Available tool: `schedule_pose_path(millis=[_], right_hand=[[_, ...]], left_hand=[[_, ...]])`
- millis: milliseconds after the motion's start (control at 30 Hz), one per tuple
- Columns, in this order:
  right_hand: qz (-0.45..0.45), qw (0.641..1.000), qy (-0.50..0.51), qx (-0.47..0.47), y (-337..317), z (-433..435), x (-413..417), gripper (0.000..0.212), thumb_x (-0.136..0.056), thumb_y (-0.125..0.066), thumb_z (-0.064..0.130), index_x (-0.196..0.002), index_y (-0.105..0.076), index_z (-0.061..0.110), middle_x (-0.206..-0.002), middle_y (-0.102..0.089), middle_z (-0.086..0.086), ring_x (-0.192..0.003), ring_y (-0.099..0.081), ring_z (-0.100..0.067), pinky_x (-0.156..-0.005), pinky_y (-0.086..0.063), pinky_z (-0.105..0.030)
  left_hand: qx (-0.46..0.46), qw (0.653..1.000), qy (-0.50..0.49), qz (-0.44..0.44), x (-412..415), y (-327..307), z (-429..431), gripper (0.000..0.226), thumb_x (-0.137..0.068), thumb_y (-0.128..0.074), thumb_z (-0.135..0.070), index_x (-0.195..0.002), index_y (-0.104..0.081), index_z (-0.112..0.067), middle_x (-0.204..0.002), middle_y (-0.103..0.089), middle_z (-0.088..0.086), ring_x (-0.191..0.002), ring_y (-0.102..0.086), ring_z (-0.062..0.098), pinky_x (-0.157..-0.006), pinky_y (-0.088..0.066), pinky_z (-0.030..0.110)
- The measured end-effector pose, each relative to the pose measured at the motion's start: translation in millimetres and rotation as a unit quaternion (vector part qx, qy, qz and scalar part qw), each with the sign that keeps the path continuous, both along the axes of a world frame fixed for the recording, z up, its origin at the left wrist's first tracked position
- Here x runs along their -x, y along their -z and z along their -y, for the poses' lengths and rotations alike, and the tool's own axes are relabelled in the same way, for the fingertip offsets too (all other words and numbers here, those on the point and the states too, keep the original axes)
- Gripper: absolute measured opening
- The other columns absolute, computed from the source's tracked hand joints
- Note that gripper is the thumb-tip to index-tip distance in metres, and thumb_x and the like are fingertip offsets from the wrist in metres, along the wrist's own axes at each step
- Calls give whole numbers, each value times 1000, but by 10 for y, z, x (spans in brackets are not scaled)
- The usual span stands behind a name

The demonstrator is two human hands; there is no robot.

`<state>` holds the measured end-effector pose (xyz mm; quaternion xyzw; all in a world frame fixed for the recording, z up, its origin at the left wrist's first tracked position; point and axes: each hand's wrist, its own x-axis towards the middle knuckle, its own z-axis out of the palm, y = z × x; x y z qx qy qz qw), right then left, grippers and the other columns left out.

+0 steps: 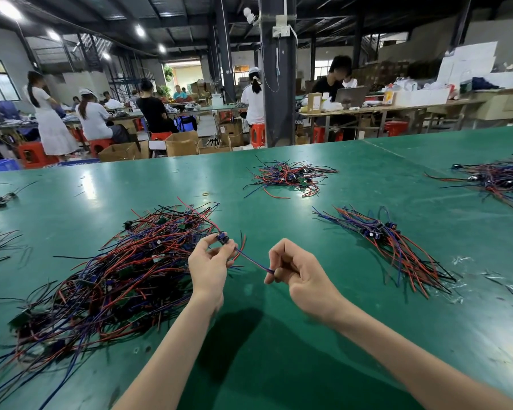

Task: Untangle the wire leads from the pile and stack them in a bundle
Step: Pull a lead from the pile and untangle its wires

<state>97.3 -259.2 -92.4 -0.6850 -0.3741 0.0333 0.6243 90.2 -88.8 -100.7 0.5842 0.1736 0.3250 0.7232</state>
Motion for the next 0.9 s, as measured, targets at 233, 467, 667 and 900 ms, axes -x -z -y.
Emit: schedule_pose_path(millis=[233, 467, 667, 900], right_hand=[[-17, 1000, 4, 20, -59, 13, 19, 48, -73, -24, -25, -79, -49, 16, -70, -53, 7, -70, -60, -13, -72, -45, -25], [-102, 979, 19, 175, -40, 62, -111, 24, -85, -46, -6, -89, -45, 17, -66, -66, 5, -73, -50, -19, -70, -38, -33], [-134, 957, 65, 247, -80, 96, -176, 25, -76, -58, -2, -86, -49, 19, -95, -70, -19, -72, -49, -18, -70, -39, -31], [-124, 965, 59, 225, -101, 122, -196, 22, -77, -59, 0, -83, -49, 19, -89, -71, -17, -67, -47, -15, -64, -36, -30]], left_hand=[[49, 999, 13, 7, 15, -38, 28, 17, -86, -64, 1, -93, -60, -14, -73, -67, 3, -56, -65, 2, -55, -52, 14], [116, 993, 16, 9, 40, -78, -17, 20, -87, -63, -2, -104, -57, -10, -66, -69, -3, -57, -63, 4, -56, -50, 16], [127, 992, 26, 7, 54, -106, 31, 18, -87, -63, -2, -103, -57, -9, -66, -69, -1, -55, -64, 3, -55, -52, 14], [113, 993, 13, 8, 60, -108, 23, 18, -87, -64, -2, -103, -59, -9, -78, -68, 5, -58, -63, 4, -60, -52, 17]])
